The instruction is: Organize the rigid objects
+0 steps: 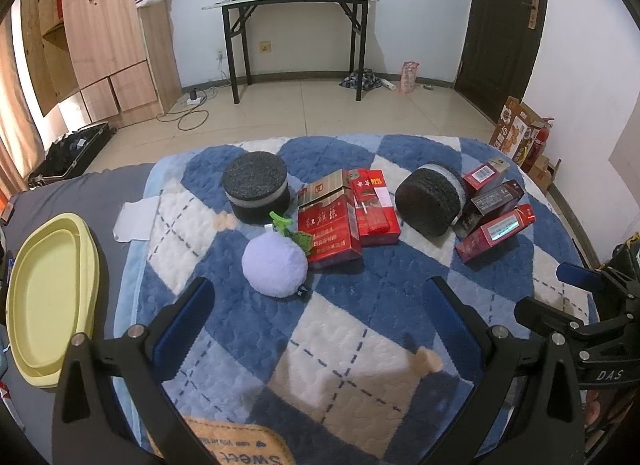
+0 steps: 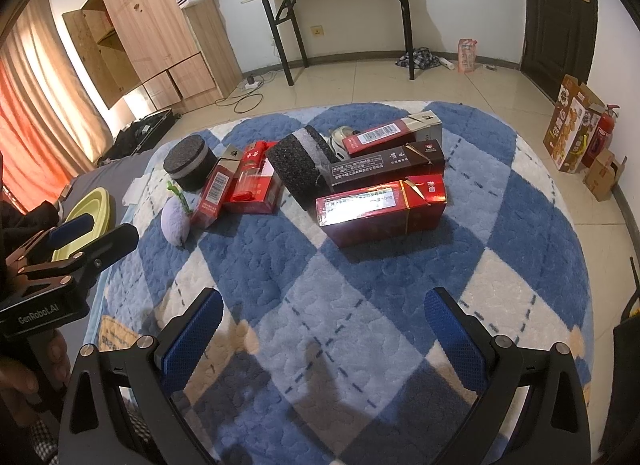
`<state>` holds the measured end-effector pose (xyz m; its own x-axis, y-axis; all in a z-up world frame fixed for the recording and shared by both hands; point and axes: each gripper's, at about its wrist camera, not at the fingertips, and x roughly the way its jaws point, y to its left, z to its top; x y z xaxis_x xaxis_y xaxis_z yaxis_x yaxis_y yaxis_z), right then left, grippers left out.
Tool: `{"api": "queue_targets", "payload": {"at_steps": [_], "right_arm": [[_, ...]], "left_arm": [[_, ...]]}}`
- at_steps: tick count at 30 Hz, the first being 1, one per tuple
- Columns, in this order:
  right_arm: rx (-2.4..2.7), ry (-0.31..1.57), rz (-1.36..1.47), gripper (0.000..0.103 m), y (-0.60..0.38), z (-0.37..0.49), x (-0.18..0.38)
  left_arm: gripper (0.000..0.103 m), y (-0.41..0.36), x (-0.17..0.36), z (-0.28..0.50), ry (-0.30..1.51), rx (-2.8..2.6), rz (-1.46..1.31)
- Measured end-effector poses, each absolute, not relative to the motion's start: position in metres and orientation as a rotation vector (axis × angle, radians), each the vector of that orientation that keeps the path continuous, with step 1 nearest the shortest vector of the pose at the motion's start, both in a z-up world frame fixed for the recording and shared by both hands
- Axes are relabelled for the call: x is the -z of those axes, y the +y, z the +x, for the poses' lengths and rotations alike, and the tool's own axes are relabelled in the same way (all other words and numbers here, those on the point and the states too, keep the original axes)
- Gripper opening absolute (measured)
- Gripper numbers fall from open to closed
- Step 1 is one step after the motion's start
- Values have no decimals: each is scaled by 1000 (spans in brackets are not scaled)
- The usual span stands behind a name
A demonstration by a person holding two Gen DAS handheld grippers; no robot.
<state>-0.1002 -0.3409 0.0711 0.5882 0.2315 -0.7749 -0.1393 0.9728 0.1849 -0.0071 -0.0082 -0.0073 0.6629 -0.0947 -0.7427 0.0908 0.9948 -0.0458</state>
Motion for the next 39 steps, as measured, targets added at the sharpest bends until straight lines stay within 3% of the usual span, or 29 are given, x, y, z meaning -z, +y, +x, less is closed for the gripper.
{"api": "queue_targets", "payload": {"at_steps": [16,21,26,31,39], "right_arm": [[-190,924,176,103,-353,-99,-70],[-198,851,278,103,-380,-103,-80],[-196,818,197,103,-389,-99,-82],[-221,828,46,103,-364,-83,-73],[-191,881,98,103,-368,-53,-51]], "left_arm": [[103,26,10,1,895,81,-142],[103,20,29,18,947,55,14],[103,6,55,47,1006,48,212],[103,16,57,59,1021,125,129],[103,24,72,73,1084,157,56]]}}
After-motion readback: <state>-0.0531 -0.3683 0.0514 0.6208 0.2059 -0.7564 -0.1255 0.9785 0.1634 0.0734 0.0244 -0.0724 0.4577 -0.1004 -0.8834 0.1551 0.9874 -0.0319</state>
